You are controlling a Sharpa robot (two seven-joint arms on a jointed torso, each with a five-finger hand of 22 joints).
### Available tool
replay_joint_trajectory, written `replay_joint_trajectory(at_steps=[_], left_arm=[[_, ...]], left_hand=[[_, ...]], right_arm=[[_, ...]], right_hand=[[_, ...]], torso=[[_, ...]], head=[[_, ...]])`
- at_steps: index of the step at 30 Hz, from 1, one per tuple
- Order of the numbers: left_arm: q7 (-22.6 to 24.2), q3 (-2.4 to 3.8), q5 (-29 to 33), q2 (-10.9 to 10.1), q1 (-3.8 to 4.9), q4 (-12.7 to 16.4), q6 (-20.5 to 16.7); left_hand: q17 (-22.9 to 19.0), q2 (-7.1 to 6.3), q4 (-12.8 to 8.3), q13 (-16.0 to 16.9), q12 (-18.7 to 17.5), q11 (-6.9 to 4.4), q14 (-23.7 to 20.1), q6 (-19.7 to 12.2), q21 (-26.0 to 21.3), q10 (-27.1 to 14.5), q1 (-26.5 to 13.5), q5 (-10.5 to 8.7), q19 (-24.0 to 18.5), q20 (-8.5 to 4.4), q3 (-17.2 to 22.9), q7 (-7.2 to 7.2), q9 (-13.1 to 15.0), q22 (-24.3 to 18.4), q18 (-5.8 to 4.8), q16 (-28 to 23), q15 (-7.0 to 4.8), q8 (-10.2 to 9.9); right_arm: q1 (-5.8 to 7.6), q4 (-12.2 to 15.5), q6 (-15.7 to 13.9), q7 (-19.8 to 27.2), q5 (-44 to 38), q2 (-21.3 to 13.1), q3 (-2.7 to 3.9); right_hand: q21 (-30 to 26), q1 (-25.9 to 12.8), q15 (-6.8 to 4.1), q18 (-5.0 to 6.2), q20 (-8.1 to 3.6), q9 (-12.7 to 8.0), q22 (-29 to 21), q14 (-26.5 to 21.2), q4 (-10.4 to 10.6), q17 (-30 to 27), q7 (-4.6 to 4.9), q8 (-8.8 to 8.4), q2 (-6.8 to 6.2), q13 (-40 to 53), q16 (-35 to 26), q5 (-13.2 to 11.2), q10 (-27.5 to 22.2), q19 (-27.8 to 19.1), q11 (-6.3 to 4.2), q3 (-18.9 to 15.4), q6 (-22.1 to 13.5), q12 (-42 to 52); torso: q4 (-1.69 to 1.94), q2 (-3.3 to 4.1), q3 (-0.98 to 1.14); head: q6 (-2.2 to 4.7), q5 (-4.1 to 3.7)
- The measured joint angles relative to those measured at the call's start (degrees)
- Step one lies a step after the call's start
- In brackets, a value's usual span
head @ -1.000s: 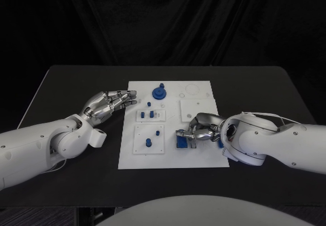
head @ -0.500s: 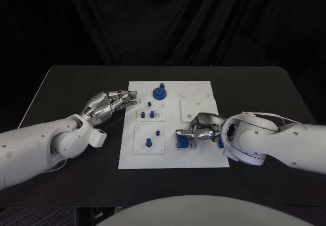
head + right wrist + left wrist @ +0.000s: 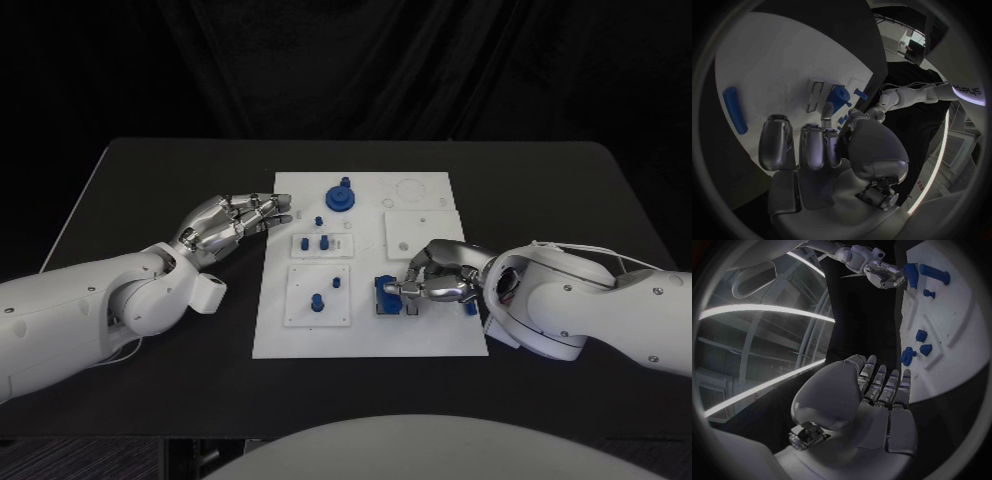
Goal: Assemble the parts on the task board
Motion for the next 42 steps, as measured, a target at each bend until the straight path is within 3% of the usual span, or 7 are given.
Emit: replay_joint_trajectory(at_steps=[5, 21, 23, 25, 27, 36, 42], left_arm=[[0.0, 0.0, 0.0, -0.1, -0.01, 0.1, 0.0], [-0.1, 0.01, 0.0, -0.3, -0.08, 0.2, 0.0], [-0.1, 0.01, 0.0, -0.3, -0.09, 0.2, 0.0], [-0.2, 0.01, 0.0, -0.3, -0.1, 0.2, 0.0], [-0.2, 0.01, 0.0, -0.3, -0.11, 0.2, 0.0], [-0.2, 0.01, 0.0, -0.3, -0.17, 0.1, 0.1], [-0.1, 0.01, 0.0, -0.2, -0.24, 0.1, 0.1]], left_hand=[[0.0, 0.0, -0.1, 0.0, 0.0, 0.0, 0.0, 0.0, 0.0, 0.0, 0.0, 0.0, 0.0, 0.0, 0.1, 0.0, 0.0, 0.0, 0.0, 0.0, 0.0, 0.0], [0.0, 0.0, 0.0, 0.0, 0.0, 0.0, 0.0, 0.0, 0.0, 0.0, 0.0, 0.0, 0.0, 0.0, 0.3, 0.0, 0.0, 0.0, 0.0, 0.0, 0.0, 0.0], [0.0, 0.0, 0.0, 0.0, 0.0, 0.0, 0.0, 0.0, 0.0, 0.0, 0.0, 0.0, 0.0, 0.0, 0.3, 0.0, 0.0, 0.0, 0.0, 0.0, 0.0, 0.0], [0.0, 0.0, 0.0, 0.0, 0.0, 0.0, 0.0, 0.0, 0.0, 0.0, 0.0, 0.0, 0.0, 0.0, 0.3, 0.0, 0.0, 0.0, 0.0, 0.0, 0.0, 0.0], [0.0, 0.0, 0.0, 0.0, 0.0, 0.0, 0.0, 0.0, 0.0, 0.0, 0.0, 0.0, 0.0, 0.0, 0.3, 0.0, 0.0, 0.0, 0.0, 0.0, 0.0, 0.0], [0.0, 0.0, 0.0, 0.0, 0.0, 0.2, 0.0, 0.0, 0.0, 0.2, 0.0, 0.0, 0.0, 0.0, 0.3, 0.0, 0.0, 0.0, 0.0, 0.0, 0.0, 0.0], [0.0, 0.0, 0.0, 0.0, 0.0, 0.2, 0.0, 0.0, 0.0, 0.2, 0.0, 0.0, 0.0, 0.0, 0.3, 0.0, 0.0, 0.0, 0.0, 0.0, 0.0, 0.0]], right_arm=[[0.0, 0.8, -0.1, 1.2, 0.2, -1.5, -0.02], [-0.2, 1.1, 1.2, 2.3, 0.9, -2.0, -0.05], [-0.21, 1.1, 1.5, 2.3, 1.0, -2.0, -0.05], [-0.23, 1.0, 1.8, 2.3, 1.1, -1.8, -0.05], [-0.24, 0.8, 2.0, 2.3, 1.1, -1.7, -0.05], [-0.3, 0.1, 2.9, 2.2, 1.2, -1.2, -0.05], [-0.37, -0.8, 3.2, 2.2, 1.3, -0.6, -0.04]], right_hand=[[0.0, 0.7, 0.0, 0.0, 0.0, 1.4, 0.0, 0.0, 0.0, 0.0, -0.21, 1.58, -0.23, 0.0, 0.0, -0.9, 0.0, 0.0, 0.0, -0.8, 0.2, 0.0], [0.0, 0.9, 0.0, 0.0, 0.0, 2.4, 0.0, 0.0, 0.9, 0.0, -0.21, 2.23, 0.01, 0.0, 0.0, -2.2, 0.0, 0.0, 0.0, -1.7, 0.2, 0.0], [-0.4, 2.8, 0.0, 0.0, 0.0, 2.7, 0.0, 0.0, 0.4, 0.0, -0.52, 2.63, 0.39, 0.0, 0.0, -1.6, 0.0, 0.0, 0.0, -1.8, -0.1, 0.0], [-0.4, 5.6, 0.0, 0.0, 0.0, 3.1, 0.0, 0.0, -1.0, 0.0, -0.53, 2.82, 0.73, 0.0, 0.0, 1.2, 0.0, 0.0, 0.0, -1.0, -0.1, 0.0], [-0.4, 6.0, 0.0, 0.0, 0.0, 3.1, 0.0, 0.0, -1.3, 0.0, -0.53, 2.89, 0.78, 0.0, 0.0, 1.7, 0.0, 0.0, 0.0, -0.8, -0.1, 0.0], [-0.4, 9.2, 0.0, 0.0, 0.0, 3.4, 0.0, 0.0, -3.1, 0.0, -0.73, 2.89, 1.03, 0.0, 0.0, 1.7, 0.0, 0.0, 0.0, -0.4, -0.3, 0.0], [-0.4, 11.3, 0.0, 0.0, -0.06, 3.4, 0.0, 0.0, -4.3, 0.0, -0.73, 3.1, 1.82, 0.0, -0.2, 0.2, -0.1, -0.1, -0.33, 0.2, -0.3, 0.0]], torso=[[0.0, 0.01, 0.0], [0.01, 0.01, 0.0], [0.01, 0.01, -0.01], [0.01, 0.01, 0.0], [0.01, 0.01, 0.0], [0.02, 0.01, 0.0], [0.04, 0.01, -0.01]], head=[[0.0, 0.01], [0.0, 0.24], [0.0, 0.24], [0.0, 0.25], [0.0, 0.28], [0.0, 0.35], [0.0, 0.35]])
